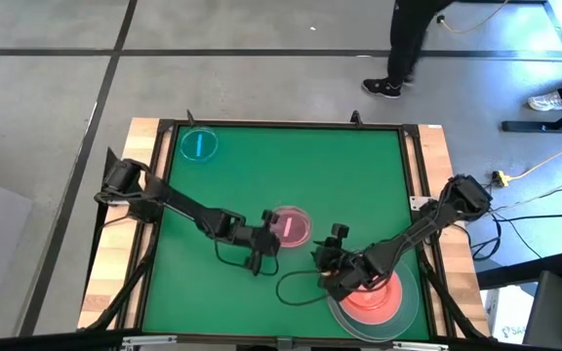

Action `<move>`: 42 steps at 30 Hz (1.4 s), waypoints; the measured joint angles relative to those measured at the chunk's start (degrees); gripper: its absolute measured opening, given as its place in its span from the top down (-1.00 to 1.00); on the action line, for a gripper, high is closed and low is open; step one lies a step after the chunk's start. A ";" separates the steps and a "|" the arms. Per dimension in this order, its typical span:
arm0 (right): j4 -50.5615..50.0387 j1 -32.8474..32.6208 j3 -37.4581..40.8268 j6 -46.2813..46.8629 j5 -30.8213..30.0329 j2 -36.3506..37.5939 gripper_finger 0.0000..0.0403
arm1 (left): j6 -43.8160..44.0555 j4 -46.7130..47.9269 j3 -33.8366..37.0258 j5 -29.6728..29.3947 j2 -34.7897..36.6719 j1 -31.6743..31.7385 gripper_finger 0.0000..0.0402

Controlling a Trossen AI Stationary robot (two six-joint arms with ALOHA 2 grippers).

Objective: Stack plastic plates
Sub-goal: Stack the transparent pink plate on top of the transparent pink plate

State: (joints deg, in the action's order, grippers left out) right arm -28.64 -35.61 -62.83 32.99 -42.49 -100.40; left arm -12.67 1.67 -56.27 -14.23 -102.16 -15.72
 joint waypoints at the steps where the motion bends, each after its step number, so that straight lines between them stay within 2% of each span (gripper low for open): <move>1: 0.62 0.46 0.00 -0.07 1.26 -0.08 0.31 | 0.21 0.41 0.02 0.06 -0.31 -0.57 0.99; 6: 4.48 1.15 0.04 -3.84 5.91 -2.63 0.14 | 1.66 0.07 0.04 1.86 -2.71 -1.36 0.99; 10: 9.26 1.28 0.00 -10.47 6.98 -5.62 0.02 | 1.41 -2.41 0.04 3.29 -4.76 -2.03 0.99; 16: 14.23 3.22 -0.02 -17.00 8.59 -9.97 0.01 | -0.81 -3.42 0.04 3.46 -5.28 -2.68 0.99; 21: 15.05 4.79 -0.07 -18.83 10.25 -12.15 0.23 | -0.94 -3.48 0.06 2.98 -5.28 -2.63 0.98; 25: 15.91 5.20 -0.07 -20.70 11.96 -12.26 0.56 | -0.69 -3.61 0.06 3.18 -5.28 -2.68 0.98; 29: 15.46 5.21 0.01 -22.88 9.54 -12.26 0.92 | 0.55 -3.64 0.07 2.91 -5.28 -2.59 0.93; 31: 15.36 5.26 0.04 -23.28 8.80 -12.28 0.96 | 0.54 -3.72 0.07 2.76 -5.22 -2.52 0.85; 33: 15.03 5.26 0.00 -23.28 7.61 -12.28 0.91 | 0.54 -3.37 -0.29 3.95 -4.98 -2.53 0.76; 36: 12.00 4.92 -1.80 -23.37 6.07 -12.35 0.89 | 0.10 0.89 -2.22 5.37 -3.33 -3.36 0.66; 42: -5.53 2.47 -10.81 -22.21 4.55 -12.26 0.98 | 2.40 12.86 -5.77 0.16 1.81 -5.90 0.61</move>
State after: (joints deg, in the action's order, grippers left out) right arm -34.17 -33.14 -73.64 10.78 -37.94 -112.66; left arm -10.27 14.54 -62.04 -14.06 -100.35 -21.62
